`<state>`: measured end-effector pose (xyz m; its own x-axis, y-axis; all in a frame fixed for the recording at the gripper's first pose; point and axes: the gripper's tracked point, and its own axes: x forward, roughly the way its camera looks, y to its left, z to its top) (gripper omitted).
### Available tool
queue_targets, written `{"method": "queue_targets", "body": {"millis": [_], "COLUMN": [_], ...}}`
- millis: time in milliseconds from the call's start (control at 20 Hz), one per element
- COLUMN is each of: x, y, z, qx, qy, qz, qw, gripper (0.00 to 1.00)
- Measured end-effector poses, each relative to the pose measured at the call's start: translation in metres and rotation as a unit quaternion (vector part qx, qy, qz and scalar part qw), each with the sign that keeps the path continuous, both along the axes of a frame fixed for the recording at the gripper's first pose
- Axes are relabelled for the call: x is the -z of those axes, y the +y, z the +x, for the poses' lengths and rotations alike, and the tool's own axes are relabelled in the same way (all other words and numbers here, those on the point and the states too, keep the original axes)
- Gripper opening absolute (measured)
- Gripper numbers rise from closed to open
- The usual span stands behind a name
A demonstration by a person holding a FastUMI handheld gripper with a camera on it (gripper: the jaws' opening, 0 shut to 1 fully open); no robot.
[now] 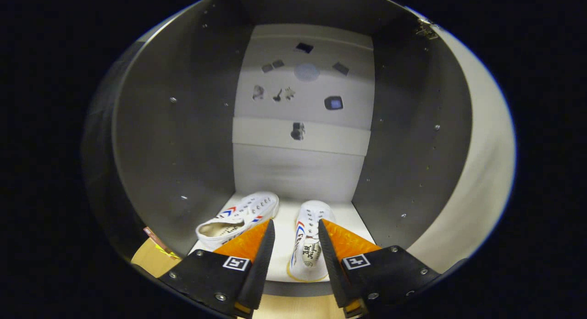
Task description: Open the shoe cabinet door, grab the shoes and put them into the shoe cabinet, then close the shoe cabinet door.
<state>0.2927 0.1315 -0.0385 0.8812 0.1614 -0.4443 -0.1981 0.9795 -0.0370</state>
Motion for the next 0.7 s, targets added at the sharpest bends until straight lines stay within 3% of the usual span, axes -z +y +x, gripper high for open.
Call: {"method": "queue_targets", "body": {"millis": [150,350,700], "x": [-0.029,-0.067,-0.114], "y": [-0.004,-0.018,-0.055], "z": [-0.045,-0.102,-0.184], "qx": [-0.016,-0.031,-0.043], "qy": [-0.026,-0.058,-0.091], "qz": [0.014,0.036,0.057], "qw": [0.999,0.997,0.993], "gripper": [0.75,0.86,0.93]}}
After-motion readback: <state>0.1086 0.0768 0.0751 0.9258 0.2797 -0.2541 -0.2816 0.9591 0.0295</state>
